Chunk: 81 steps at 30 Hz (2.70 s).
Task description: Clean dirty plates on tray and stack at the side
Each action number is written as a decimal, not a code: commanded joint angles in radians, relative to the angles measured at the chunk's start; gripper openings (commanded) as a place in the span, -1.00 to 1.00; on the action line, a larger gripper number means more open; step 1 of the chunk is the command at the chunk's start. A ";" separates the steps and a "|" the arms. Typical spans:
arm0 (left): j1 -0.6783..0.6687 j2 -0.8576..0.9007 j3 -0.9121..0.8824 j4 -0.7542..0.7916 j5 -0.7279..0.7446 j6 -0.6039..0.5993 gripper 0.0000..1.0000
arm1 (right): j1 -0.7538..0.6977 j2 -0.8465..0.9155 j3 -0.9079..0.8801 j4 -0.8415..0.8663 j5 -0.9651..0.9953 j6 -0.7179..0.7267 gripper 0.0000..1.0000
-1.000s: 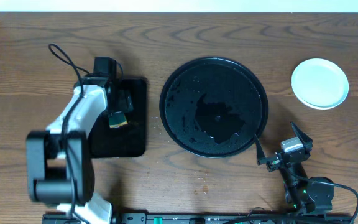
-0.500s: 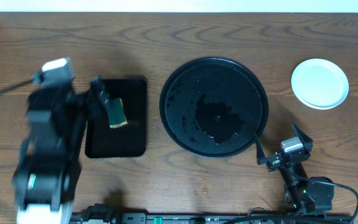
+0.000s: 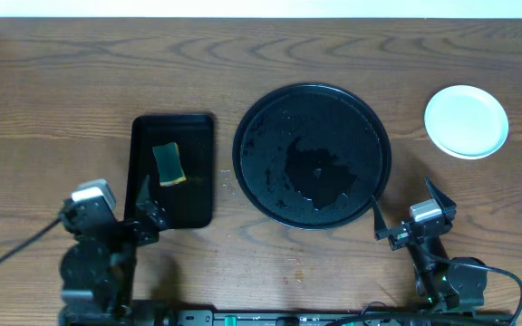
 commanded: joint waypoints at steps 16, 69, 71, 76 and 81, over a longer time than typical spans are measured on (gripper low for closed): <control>-0.017 -0.279 -0.565 0.840 0.082 -0.090 0.84 | -0.009 -0.003 -0.001 -0.004 -0.001 0.015 0.98; -0.017 -0.276 -0.574 0.419 0.010 -0.029 0.83 | -0.009 -0.002 -0.001 -0.004 -0.001 0.015 0.98; -0.017 -0.276 -0.574 0.419 0.010 -0.029 0.83 | -0.009 -0.002 -0.001 -0.004 -0.001 0.015 0.98; -0.017 -0.276 -0.574 0.419 0.010 -0.029 0.83 | -0.009 -0.002 -0.001 -0.004 -0.001 0.015 0.99; -0.017 -0.276 -0.574 0.419 0.010 -0.029 0.83 | -0.009 -0.002 -0.001 -0.004 -0.001 0.015 0.98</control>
